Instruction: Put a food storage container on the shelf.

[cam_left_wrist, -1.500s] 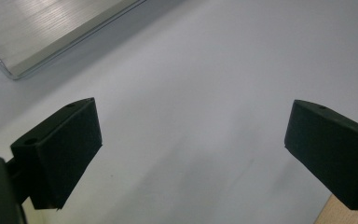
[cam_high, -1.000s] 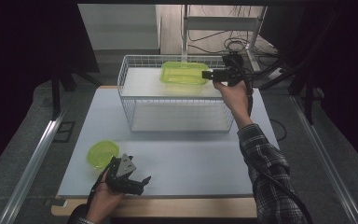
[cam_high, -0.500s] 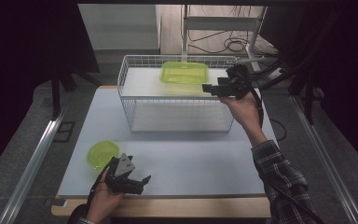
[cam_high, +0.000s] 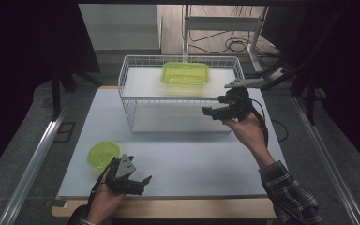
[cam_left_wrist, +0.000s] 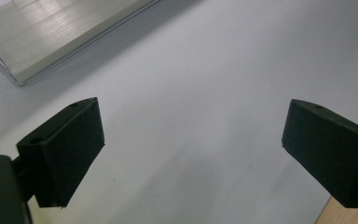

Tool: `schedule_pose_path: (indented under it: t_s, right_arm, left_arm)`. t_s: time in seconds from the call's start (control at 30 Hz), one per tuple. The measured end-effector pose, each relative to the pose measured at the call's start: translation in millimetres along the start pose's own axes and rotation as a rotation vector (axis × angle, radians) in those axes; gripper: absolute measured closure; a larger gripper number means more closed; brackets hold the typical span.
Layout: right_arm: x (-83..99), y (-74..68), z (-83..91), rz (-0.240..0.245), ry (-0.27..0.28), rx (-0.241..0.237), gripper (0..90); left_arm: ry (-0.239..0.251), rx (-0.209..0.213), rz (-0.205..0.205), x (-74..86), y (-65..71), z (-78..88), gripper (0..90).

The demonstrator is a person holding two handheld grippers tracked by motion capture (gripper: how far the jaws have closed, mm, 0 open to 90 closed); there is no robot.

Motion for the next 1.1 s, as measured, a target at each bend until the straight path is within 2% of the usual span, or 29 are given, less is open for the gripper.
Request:
schedule_pose_path:
  t_s: [0.27,0.47,0.5,0.57,0.73,1.0,1.1]
  right_arm:
    - [25.0,-9.6,2.3,-0.008,-0.003,-0.033,14.1]
    - [45.4,-14.4,5.5,0.002,-0.021,-0.030,10.4]
    - [53.8,-16.4,5.8,0.002,-0.029,-0.029,9.6]
    - [57.1,-17.6,5.9,-0.001,-0.033,-0.029,9.5]
    - [79.5,-25.2,4.3,0.008,-0.050,-0.032,8.6]
    - [111.1,-34.2,3.3,0.009,-0.040,-0.032,5.8]
    - [119.9,-37.7,1.4,0.019,-0.064,-0.026,4.7]
  left_arm:
    - [-0.016,-0.014,-0.001,-0.1,0.2,-0.5,5.1]
    - [-0.035,-0.025,-0.033,-0.1,2.6,-2.1,4.7]
    - [-0.036,-0.024,-0.035,-0.2,3.1,-2.3,4.7]
    - [-0.037,-0.023,-0.035,-0.3,3.7,-2.7,4.6]
    - [-0.037,-0.017,-0.022,-0.4,3.7,-2.8,4.5]
    - [-0.047,-0.003,-0.007,-0.3,4.6,-3.6,4.2]
    - [-0.051,0.003,-0.007,-0.5,5.0,-3.9,4.2]
Point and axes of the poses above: each handheld gripper's, and its own axes: z roughly backward along the jaws, x roughly out of its underside, y roughly to its right, the point moved 1 cm from there along -z, roughly forward along the jaws, and after that the axes turned 11 degrees about z, right-handed, at the moved point
